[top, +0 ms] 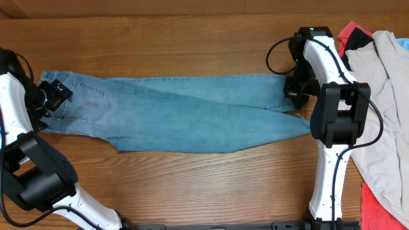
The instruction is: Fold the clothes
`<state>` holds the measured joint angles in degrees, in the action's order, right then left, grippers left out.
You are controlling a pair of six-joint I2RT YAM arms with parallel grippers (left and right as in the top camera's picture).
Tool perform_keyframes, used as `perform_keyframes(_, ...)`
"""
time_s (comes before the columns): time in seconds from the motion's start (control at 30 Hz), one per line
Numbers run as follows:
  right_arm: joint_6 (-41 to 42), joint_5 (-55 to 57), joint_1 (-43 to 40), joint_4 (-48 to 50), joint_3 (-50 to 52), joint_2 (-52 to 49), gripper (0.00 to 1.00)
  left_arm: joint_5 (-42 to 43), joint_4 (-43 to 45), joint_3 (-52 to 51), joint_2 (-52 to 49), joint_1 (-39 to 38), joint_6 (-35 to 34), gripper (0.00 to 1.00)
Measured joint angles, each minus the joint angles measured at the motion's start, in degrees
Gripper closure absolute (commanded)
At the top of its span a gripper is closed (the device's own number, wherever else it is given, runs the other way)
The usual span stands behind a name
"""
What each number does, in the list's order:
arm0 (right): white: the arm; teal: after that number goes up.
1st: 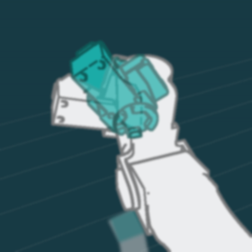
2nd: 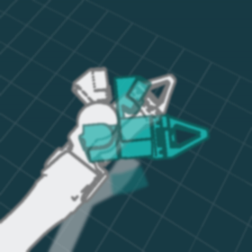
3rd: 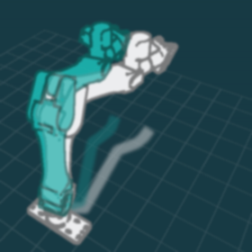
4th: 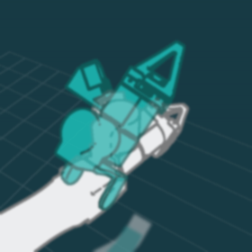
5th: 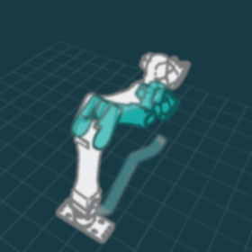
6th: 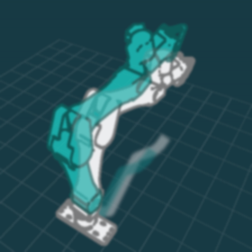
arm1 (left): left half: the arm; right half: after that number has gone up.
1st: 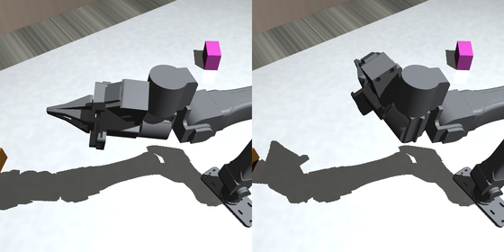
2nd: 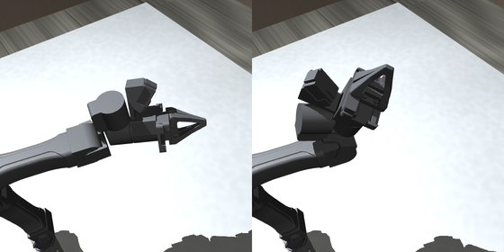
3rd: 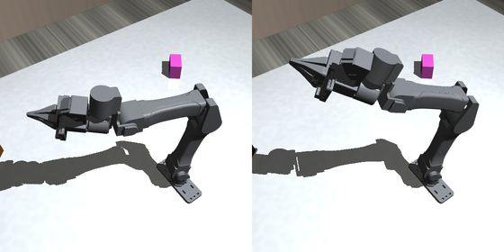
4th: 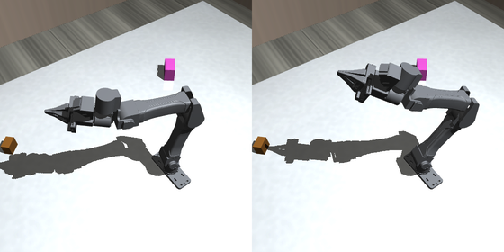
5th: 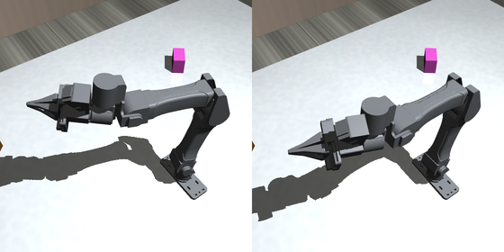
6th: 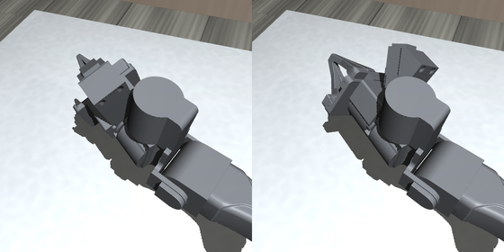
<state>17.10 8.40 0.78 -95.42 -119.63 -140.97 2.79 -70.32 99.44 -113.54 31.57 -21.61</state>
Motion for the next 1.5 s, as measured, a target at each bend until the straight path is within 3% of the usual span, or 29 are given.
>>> perform_keyframes(0.2, 1.0, 1.0, 0.2, 0.6, 0.0, 0.0, 0.77, -0.7, 0.0, 0.0, 0.0, 0.0, 0.9, 0.00)
perform_keyframes(0.43, 1.4, 1.0, -0.1, 2.4, 0.2, 3.5, 0.74, -1.1, 0.3, 0.0, 0.0, 0.0, 1.3, 0.00)
perform_keyframes(0.77, -1.9, -4.2, -5.7, -0.1, 0.1, 21.1, 0.62, -3.0, 1.7, 0.0, 0.0, 0.0, 2.4, 0.00)
perform_keyframes(1.1, -6.2, -12.6, -7.1, 0.2, 7.4, 21.9, 0.45, -3.0, 1.6, 0.0, 0.0, 0.0, 2.6, 0.00)
perform_keyframes(1.5, -6.1, -15.3, -7.1, 11.6, 23.4, 21.6, 0.45, -3.0, 1.5, 0.0, 0.0, 0.0, 2.6, 0.00)
